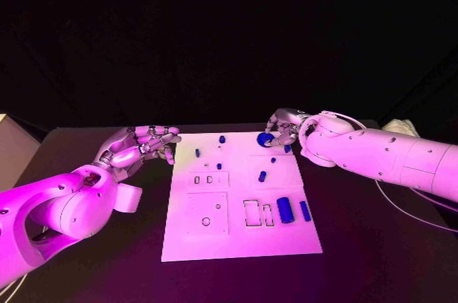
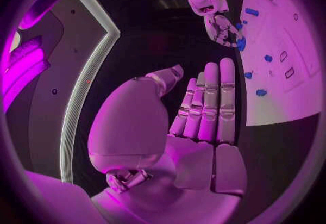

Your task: Assemble the parts on the task board

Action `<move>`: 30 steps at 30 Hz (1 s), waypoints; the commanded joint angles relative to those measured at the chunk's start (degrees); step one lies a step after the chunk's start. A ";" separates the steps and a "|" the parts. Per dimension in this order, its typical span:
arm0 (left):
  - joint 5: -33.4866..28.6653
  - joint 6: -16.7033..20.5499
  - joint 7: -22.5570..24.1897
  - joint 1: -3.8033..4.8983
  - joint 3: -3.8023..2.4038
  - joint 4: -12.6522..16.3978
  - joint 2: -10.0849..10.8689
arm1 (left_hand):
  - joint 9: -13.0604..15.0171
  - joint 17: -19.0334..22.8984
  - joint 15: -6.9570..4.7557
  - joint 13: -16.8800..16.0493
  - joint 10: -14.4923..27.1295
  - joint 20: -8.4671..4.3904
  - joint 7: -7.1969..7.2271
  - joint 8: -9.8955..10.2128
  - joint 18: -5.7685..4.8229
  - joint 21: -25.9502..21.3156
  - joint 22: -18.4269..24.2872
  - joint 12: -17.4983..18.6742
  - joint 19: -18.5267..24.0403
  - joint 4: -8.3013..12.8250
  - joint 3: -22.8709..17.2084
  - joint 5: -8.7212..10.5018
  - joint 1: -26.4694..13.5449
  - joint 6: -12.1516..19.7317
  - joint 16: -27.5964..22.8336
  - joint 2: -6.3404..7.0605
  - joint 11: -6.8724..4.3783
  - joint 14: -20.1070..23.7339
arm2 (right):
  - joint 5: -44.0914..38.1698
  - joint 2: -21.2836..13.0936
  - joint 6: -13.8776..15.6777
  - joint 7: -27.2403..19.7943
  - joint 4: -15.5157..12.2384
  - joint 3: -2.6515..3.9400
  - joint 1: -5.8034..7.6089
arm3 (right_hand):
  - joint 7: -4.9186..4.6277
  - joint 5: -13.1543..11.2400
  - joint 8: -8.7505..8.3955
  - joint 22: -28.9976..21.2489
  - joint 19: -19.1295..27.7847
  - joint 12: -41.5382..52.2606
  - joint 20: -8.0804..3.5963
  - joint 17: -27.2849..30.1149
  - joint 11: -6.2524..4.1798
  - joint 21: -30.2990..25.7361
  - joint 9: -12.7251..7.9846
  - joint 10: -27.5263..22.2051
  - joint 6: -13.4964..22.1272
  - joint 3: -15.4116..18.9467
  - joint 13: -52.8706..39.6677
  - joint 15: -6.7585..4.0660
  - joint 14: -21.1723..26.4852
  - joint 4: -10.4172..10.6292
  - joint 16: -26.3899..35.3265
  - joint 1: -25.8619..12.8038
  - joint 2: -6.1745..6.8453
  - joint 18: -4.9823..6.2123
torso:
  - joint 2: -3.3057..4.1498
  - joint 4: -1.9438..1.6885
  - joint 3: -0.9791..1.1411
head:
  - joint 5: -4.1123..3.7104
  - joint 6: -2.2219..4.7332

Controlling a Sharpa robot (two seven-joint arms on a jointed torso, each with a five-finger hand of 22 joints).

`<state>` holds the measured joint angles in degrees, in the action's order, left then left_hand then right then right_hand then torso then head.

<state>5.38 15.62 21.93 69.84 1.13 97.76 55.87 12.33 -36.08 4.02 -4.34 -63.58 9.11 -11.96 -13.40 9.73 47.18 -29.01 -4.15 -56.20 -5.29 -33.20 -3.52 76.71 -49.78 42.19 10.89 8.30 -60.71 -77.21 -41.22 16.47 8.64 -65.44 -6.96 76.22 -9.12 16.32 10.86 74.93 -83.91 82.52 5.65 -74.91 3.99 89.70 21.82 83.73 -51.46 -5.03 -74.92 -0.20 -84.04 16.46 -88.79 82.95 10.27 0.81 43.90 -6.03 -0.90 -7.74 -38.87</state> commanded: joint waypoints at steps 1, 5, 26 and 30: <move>0.64 -1.54 -0.13 0.08 -0.04 0.07 -0.05 | 0.05 0.06 -0.11 -0.07 0.23 0.01 -0.14 0.22 0.75 0.35 -0.05 0.17 0.27 0.07 -0.28 -0.02 -0.15 0.26 0.30 -0.15 -0.06 0.40 | -0.47 0.07 -1.62 0.09 0.07 -0.25 -0.42 | 0.06 -0.11 -0.32 15.07 -6.09 -0.19 0.12 -12.60 0.22 0.30 -0.07 -0.11 0.36 -0.39 -8.42 0.12 -5.38 -0.02 -0.20 0.05 0.35 -0.81 | -0.03 -0.04 0.01 | -0.07 0.12; 0.68 -1.61 -0.23 0.08 -0.04 0.07 -0.02 | 0.06 0.07 -0.11 -0.08 0.23 0.01 -0.12 0.22 0.76 0.40 -0.08 0.16 0.31 0.12 -0.30 -0.01 -0.11 0.27 0.31 -0.13 -0.07 0.43 | -0.40 0.09 -1.36 0.01 0.05 -0.25 -0.43 | 0.06 -0.10 -0.30 15.07 -6.09 -0.07 0.15 -12.60 0.23 0.30 -0.07 -0.02 0.31 -0.48 -8.52 0.15 -5.38 -0.01 -0.20 0.08 0.30 -0.81 | 0.02 -0.03 0.00 | -0.06 0.17; 0.73 -1.85 -0.40 0.08 -0.04 -0.03 -0.03 | 0.06 0.07 -0.11 -0.08 0.23 0.01 -0.12 0.22 0.76 0.40 -0.08 0.16 0.31 0.12 -0.30 -0.01 -0.11 0.27 0.31 -0.13 -0.07 0.43 | 0.04 -0.22 3.20 -0.98 -0.83 -0.23 -0.44 | -0.02 0.41 -0.31 15.07 -6.09 -0.19 0.26 -12.68 0.30 0.30 -0.13 -0.14 0.31 -0.72 -8.44 0.23 -5.39 0.08 -0.23 -0.22 0.38 -0.81 | 0.02 0.02 0.03 | 0.01 0.12; 0.75 -1.85 -0.42 0.08 -0.04 -0.05 -0.05 | 0.06 0.07 -0.11 -0.08 0.23 0.01 -0.12 0.22 0.76 0.40 -0.08 0.16 0.31 0.12 -0.30 -0.01 -0.11 0.27 0.31 -0.13 -0.07 0.43 | 0.09 -0.20 2.85 -0.92 -0.72 -0.23 -0.44 | -0.10 0.45 -0.48 15.07 -6.09 -0.59 0.32 -12.67 0.38 0.30 -0.23 -0.49 0.64 -0.71 -8.11 0.28 -5.39 0.09 -0.22 -0.37 0.57 -0.81 | 0.00 -0.02 0.04 | 0.04 0.17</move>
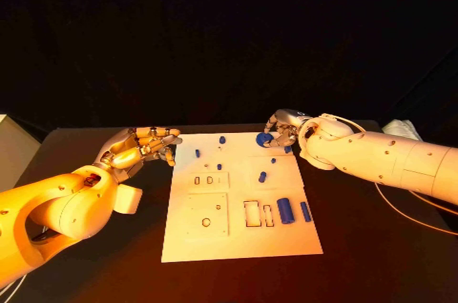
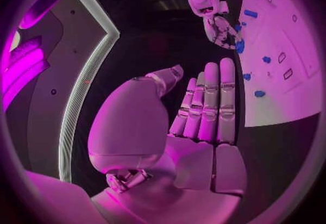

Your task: Assemble the parts on the task board

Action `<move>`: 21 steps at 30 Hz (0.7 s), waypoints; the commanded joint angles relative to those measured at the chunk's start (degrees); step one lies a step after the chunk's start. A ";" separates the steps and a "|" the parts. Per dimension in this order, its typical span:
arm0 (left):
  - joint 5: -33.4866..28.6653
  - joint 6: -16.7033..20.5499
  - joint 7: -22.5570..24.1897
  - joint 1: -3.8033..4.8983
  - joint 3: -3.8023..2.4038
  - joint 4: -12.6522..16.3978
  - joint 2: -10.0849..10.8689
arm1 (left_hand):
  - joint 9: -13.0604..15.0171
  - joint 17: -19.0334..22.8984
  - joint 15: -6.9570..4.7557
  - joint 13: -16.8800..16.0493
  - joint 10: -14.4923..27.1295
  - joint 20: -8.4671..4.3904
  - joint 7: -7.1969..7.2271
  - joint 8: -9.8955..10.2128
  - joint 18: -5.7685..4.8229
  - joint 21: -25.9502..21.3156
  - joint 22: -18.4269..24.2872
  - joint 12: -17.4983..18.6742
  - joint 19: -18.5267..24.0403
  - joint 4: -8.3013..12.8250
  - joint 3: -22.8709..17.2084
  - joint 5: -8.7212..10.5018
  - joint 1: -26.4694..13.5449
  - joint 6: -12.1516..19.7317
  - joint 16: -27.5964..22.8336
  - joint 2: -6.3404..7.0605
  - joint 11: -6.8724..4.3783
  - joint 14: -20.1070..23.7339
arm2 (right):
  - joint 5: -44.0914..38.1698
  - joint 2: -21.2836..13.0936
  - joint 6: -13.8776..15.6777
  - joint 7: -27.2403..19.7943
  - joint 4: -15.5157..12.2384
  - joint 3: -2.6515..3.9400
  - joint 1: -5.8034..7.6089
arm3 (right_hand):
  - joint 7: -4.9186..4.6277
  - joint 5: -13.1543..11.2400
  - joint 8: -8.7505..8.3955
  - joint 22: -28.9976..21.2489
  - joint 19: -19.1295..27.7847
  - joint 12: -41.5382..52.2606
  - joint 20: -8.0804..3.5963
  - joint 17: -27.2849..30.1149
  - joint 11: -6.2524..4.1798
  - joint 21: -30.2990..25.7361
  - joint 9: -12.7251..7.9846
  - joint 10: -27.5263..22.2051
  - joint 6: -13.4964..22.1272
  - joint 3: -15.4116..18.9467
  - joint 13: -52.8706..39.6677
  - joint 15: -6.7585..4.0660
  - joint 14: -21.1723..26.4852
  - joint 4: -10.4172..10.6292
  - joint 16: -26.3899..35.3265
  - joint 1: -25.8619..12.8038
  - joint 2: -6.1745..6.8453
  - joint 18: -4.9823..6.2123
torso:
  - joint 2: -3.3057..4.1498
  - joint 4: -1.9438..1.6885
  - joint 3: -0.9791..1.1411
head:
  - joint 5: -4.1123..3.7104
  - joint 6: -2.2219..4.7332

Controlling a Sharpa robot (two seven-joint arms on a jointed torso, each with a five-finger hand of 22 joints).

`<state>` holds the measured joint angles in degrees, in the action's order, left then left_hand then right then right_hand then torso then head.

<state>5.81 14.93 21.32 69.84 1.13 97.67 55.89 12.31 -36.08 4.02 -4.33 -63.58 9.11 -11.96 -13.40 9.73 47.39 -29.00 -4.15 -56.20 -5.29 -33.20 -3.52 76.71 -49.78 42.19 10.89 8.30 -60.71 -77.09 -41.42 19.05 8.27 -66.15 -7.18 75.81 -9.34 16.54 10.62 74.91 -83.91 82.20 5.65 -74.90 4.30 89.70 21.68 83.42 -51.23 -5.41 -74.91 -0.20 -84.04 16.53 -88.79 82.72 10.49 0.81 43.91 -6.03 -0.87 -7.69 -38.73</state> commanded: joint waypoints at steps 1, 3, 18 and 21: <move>0.32 -1.17 0.19 0.08 -0.04 0.04 -0.08 | 0.07 0.07 -0.11 -0.09 0.23 0.01 -0.12 0.22 0.76 0.19 -0.09 0.16 0.32 0.12 -0.30 -0.01 -0.11 0.27 0.31 -0.13 -0.07 0.43 | 0.01 0.02 0.07 -0.50 0.05 -0.01 -0.03 | 0.13 0.23 -0.24 15.09 -6.09 -0.27 0.32 -12.68 0.07 0.30 -0.09 -0.18 0.41 -0.33 -8.12 0.28 -5.39 0.02 -0.23 -0.15 0.35 -0.81 | 0.00 -0.03 0.00 | -0.04 0.00; 0.32 -1.16 0.18 0.08 -0.04 0.04 -0.08 | 0.07 0.07 -0.11 -0.09 0.23 0.01 -0.12 0.22 0.76 0.19 -0.09 0.16 0.32 0.12 -0.30 -0.01 -0.11 0.27 0.31 -0.13 -0.07 0.43 | 0.06 0.05 -0.19 -0.43 0.13 -0.01 -0.03 | 0.13 0.23 -0.24 15.09 -6.09 -0.27 0.32 -12.68 0.07 0.30 -0.09 -0.18 0.41 -0.33 -8.12 0.28 -5.39 0.02 -0.23 -0.15 0.35 -0.81 | 0.01 -0.03 0.02 | -0.01 0.00; 0.45 -1.30 0.01 0.08 -0.04 -0.12 -0.16 | 0.13 0.10 -0.12 -0.11 0.20 0.01 -0.07 0.21 0.77 0.37 -0.21 0.13 0.48 0.17 -0.35 0.00 -0.11 0.27 0.33 -0.15 -0.10 0.49 | 0.33 0.27 1.10 -0.24 0.46 0.01 -0.01 | 0.07 0.27 -0.33 15.09 -6.09 -0.20 0.36 -12.74 0.12 0.30 -0.14 -0.13 0.57 -0.39 -8.19 0.33 -5.40 0.08 -0.25 -0.31 0.28 -0.81 | 0.04 -0.06 0.03 | 0.08 0.02; 0.51 -1.34 -0.01 0.08 -0.04 -0.17 -0.16 | 0.13 0.10 -0.12 -0.11 0.20 0.01 -0.07 0.21 0.77 0.37 -0.21 0.13 0.48 0.17 -0.35 0.00 -0.11 0.27 0.33 -0.15 -0.10 0.49 | 0.35 0.19 1.56 -0.22 0.38 0.03 -0.01 | 0.07 0.27 -0.33 15.09 -6.09 -0.24 0.36 -12.78 0.12 0.30 -0.14 -0.16 0.58 -0.40 -8.15 0.33 -5.41 0.08 -0.27 -0.32 0.28 -0.81 | -0.02 -0.05 0.01 | 0.08 -0.05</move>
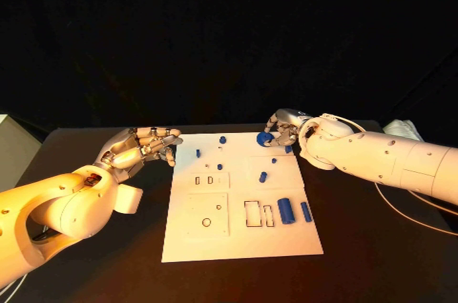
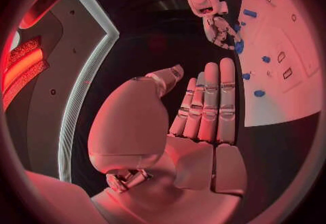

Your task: Assemble the parts on the task board

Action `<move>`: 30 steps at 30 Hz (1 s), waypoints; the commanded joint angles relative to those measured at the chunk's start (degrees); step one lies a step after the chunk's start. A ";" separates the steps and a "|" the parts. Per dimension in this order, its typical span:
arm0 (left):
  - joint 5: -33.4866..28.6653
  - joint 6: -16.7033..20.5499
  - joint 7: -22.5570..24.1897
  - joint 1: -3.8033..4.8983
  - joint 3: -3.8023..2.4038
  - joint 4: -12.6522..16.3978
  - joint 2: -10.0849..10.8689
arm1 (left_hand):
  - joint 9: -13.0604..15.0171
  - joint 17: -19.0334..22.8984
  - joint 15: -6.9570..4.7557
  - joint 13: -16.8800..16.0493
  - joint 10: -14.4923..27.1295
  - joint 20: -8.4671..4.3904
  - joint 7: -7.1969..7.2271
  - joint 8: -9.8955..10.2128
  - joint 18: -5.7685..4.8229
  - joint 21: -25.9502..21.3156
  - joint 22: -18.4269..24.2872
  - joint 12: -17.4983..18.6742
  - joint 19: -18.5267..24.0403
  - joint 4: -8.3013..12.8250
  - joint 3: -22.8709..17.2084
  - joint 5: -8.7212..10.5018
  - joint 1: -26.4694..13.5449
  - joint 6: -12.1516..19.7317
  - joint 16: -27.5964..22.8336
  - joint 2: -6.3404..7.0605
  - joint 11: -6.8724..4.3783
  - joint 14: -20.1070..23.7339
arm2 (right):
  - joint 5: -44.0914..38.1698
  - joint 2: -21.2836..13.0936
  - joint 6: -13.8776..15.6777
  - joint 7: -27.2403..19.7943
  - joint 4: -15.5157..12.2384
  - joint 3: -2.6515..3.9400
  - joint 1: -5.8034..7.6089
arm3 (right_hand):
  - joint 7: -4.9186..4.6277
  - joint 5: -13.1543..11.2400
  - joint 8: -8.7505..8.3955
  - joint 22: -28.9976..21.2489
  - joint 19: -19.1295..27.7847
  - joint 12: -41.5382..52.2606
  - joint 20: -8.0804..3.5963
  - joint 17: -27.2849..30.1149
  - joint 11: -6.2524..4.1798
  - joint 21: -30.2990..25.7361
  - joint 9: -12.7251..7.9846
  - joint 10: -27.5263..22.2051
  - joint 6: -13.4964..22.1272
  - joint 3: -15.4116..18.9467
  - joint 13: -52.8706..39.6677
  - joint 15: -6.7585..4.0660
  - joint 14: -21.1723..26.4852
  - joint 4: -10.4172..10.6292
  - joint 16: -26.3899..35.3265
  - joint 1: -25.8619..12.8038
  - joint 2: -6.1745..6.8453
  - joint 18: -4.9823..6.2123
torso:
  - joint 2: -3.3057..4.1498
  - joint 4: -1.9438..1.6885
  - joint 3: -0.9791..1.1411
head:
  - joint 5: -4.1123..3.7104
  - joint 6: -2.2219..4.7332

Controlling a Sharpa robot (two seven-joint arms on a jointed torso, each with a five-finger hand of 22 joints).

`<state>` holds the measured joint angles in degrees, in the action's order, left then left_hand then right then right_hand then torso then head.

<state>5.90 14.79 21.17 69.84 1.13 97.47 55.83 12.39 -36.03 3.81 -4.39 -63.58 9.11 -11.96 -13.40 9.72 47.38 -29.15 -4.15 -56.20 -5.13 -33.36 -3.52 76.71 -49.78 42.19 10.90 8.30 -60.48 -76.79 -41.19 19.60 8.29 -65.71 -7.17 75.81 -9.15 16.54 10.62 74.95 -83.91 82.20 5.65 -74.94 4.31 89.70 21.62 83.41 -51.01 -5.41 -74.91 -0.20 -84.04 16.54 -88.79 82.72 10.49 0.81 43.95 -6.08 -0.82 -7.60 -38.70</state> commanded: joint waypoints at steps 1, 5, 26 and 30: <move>0.43 -1.20 0.14 0.08 -0.04 0.02 -0.10 | 0.05 0.05 0.10 -0.05 0.20 0.01 -0.07 0.21 0.77 0.37 -0.05 0.13 0.48 0.00 -0.18 0.00 -0.11 0.27 0.33 -0.15 -0.09 0.27 | 0.05 -0.09 1.19 -0.24 -0.13 0.02 -0.01 | -0.11 0.28 -0.34 15.05 -6.09 -0.24 0.36 -12.74 0.12 0.30 -0.08 -0.15 0.36 -0.40 -8.16 0.33 -5.41 0.08 -0.27 -0.32 0.28 -0.81 | -0.06 0.03 -0.05 | 0.04 -0.08; 0.45 -1.20 0.12 0.08 -0.04 -0.03 -0.07 | 0.05 0.05 0.10 -0.05 0.20 0.01 -0.07 0.21 0.77 0.37 -0.05 0.13 0.48 0.00 -0.18 0.00 -0.11 0.27 0.33 -0.15 -0.09 0.27 | 0.04 -0.35 1.77 -0.32 -0.55 0.06 0.02 | -0.13 0.30 -0.37 15.05 -6.09 -0.30 0.37 -12.76 0.13 0.30 -0.10 -0.21 0.41 -0.40 -8.11 0.34 -5.41 0.07 -0.28 -0.33 0.31 -0.81 | -0.01 0.06 -0.03 | 0.04 -0.08; 0.47 -1.25 0.10 0.08 -0.04 -0.09 -0.07 | 0.10 0.08 0.09 -0.07 0.16 0.02 -0.03 0.19 0.78 0.52 -0.15 0.09 0.62 0.02 -0.20 0.01 -0.14 0.25 0.36 -0.16 -0.12 0.31 | 0.37 0.20 -0.30 0.20 0.42 0.17 0.23 | -0.19 0.18 -0.47 15.05 -6.09 -0.32 0.43 -12.90 0.20 0.30 -0.16 -0.24 0.61 -0.31 -8.10 0.41 -5.44 0.07 -0.33 -0.55 0.57 -0.81 | -0.01 0.00 -0.02 | -0.04 -0.06; 0.47 -1.27 0.09 0.08 -0.04 -0.13 -0.10 | 0.10 0.08 0.09 -0.07 0.16 0.02 -0.03 0.19 0.78 0.52 -0.15 0.09 0.62 0.02 -0.20 0.01 -0.14 0.25 0.36 -0.16 -0.12 0.31 | 0.50 0.73 -1.12 0.33 1.22 0.16 0.24 | -0.19 0.18 -0.47 15.05 -6.09 -0.32 0.43 -12.90 0.20 0.30 -0.16 -0.24 0.61 -0.31 -8.10 0.41 -5.44 0.07 -0.33 -0.55 0.57 -0.81 | -0.03 -0.01 -0.01 | -0.05 -0.11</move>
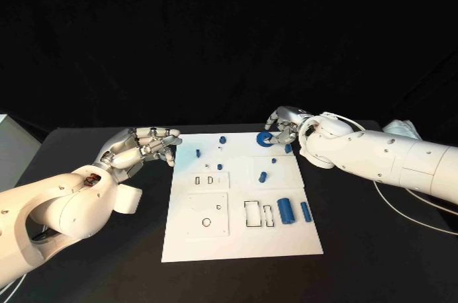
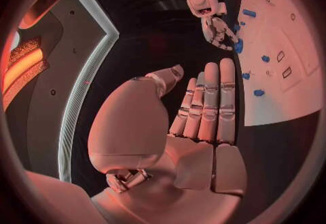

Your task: Assemble the parts on the task board

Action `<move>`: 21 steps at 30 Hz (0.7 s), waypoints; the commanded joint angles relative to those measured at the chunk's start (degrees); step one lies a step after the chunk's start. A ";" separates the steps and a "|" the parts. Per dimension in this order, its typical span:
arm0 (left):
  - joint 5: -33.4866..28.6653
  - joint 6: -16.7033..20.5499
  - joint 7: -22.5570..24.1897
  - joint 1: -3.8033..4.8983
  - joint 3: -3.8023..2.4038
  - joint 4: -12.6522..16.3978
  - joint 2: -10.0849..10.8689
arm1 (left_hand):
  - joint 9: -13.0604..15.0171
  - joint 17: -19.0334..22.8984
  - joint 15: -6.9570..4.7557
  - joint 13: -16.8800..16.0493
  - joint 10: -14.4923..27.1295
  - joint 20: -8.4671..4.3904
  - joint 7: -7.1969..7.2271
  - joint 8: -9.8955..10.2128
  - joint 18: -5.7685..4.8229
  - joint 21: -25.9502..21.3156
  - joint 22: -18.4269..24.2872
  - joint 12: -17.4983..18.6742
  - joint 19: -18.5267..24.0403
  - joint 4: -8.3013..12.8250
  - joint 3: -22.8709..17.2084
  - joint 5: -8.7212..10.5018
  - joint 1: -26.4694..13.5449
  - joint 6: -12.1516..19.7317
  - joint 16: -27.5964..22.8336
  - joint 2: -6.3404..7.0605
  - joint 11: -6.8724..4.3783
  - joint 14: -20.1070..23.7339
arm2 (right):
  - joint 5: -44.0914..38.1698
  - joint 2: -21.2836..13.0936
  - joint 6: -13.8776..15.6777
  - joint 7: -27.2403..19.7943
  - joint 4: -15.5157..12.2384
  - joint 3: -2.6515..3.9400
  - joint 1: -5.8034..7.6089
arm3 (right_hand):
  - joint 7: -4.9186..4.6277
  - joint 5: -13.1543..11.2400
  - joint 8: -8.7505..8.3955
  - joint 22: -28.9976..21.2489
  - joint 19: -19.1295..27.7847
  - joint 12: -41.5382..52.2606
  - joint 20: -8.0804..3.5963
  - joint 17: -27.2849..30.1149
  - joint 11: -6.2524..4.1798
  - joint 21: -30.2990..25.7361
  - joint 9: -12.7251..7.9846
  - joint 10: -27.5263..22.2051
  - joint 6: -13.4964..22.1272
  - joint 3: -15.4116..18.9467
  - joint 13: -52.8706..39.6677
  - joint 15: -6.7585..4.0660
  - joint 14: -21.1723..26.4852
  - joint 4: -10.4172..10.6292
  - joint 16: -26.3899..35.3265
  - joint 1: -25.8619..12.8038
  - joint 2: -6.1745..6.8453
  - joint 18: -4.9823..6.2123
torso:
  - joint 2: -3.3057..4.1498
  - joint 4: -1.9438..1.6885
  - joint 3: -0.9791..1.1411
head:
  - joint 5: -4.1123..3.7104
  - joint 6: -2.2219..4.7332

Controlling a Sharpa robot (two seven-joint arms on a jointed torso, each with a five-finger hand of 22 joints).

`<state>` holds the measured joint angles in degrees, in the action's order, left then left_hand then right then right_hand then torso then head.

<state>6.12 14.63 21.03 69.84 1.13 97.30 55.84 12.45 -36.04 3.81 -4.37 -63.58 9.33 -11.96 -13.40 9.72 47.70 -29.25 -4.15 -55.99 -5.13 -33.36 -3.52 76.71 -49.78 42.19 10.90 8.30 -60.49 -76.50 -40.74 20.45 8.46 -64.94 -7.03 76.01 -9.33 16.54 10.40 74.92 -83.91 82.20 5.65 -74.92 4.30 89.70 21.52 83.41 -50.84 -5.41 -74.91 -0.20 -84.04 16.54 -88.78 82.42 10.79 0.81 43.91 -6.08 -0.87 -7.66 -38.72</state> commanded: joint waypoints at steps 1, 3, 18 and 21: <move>0.26 -1.12 0.24 0.08 -0.04 0.03 -0.12 | 0.05 0.08 0.08 -0.09 0.16 -0.19 -0.03 0.19 0.78 0.20 -0.06 0.10 0.40 0.02 -0.20 0.01 -0.14 0.25 0.36 -0.16 -0.12 0.31 | 0.25 0.42 -2.17 0.19 0.67 0.01 0.04 | -0.01 0.19 -0.25 15.08 -6.09 -0.32 0.43 -12.92 0.20 0.30 -0.07 -0.24 0.44 -0.31 -8.10 0.41 -5.44 0.07 -0.33 -0.25 0.27 -0.81 | 0.01 -0.02 0.03 | -0.02 -0.09; 0.26 -1.13 0.24 0.08 -0.04 0.01 -0.14 | 0.05 0.08 0.08 -0.09 0.16 -0.19 -0.03 0.19 0.78 0.20 -0.06 0.10 0.40 0.02 -0.20 0.01 -0.14 0.25 0.36 -0.16 -0.12 0.31 | 0.30 0.66 -2.47 0.23 1.04 0.01 0.04 | -0.05 0.07 -0.30 15.08 -6.09 -0.38 0.46 -12.88 0.23 0.30 -0.10 -0.29 0.52 -0.27 -8.06 0.44 -5.43 0.09 -0.32 -0.37 0.34 -0.81 | 0.01 -0.02 0.00 | 0.03 -0.09; 0.28 -1.19 0.21 0.08 -0.04 -0.12 -0.25 | 0.08 0.10 0.08 -0.10 0.15 -0.19 -0.03 0.19 0.79 0.30 -0.11 0.08 0.48 0.02 -0.21 0.01 -0.18 0.25 0.38 -0.17 -0.12 0.33 | 0.89 1.72 -5.24 0.31 2.42 -0.04 -0.03 | -0.08 -0.01 -0.31 15.08 -6.09 -0.21 0.51 -12.96 0.27 0.30 -0.12 -0.16 0.56 -0.35 -8.22 0.49 -5.45 0.10 -0.35 -0.49 0.18 -0.81 | -0.02 0.02 -0.01 | 0.02 -0.26; 0.28 -1.20 0.20 0.08 -0.04 -0.13 -0.25 | 0.08 0.10 0.08 -0.10 0.15 -0.19 -0.03 0.19 0.79 0.30 -0.11 0.08 0.48 0.02 -0.21 0.01 -0.18 0.25 0.38 -0.17 -0.12 0.33 | 0.99 1.84 -5.90 0.29 2.71 -0.06 -0.08 | -0.05 0.06 -0.20 15.08 -6.09 -0.15 0.55 -13.10 0.26 0.30 -0.10 -0.11 0.34 -0.58 -8.27 0.50 -5.49 0.06 -0.41 -0.49 -0.10 -0.81 | -0.02 0.06 -0.02 | 0.05 -0.25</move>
<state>6.18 14.54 20.97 69.84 1.13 97.12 55.70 12.44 -35.99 3.81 -4.42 -63.59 9.12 -11.96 -13.40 9.71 47.70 -29.31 -4.15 -55.78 -5.13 -33.36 -3.52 76.71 -49.78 42.19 10.90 8.30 -60.49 -75.71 -38.97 16.82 8.63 -62.37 -7.07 76.00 -9.53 16.54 10.40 74.90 -84.12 82.20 5.86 -74.91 4.30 89.69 21.44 83.41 -50.64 -5.60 -74.90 -0.20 -84.04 16.68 -88.91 82.19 11.02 0.82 43.90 -6.05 -0.87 -7.64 -38.98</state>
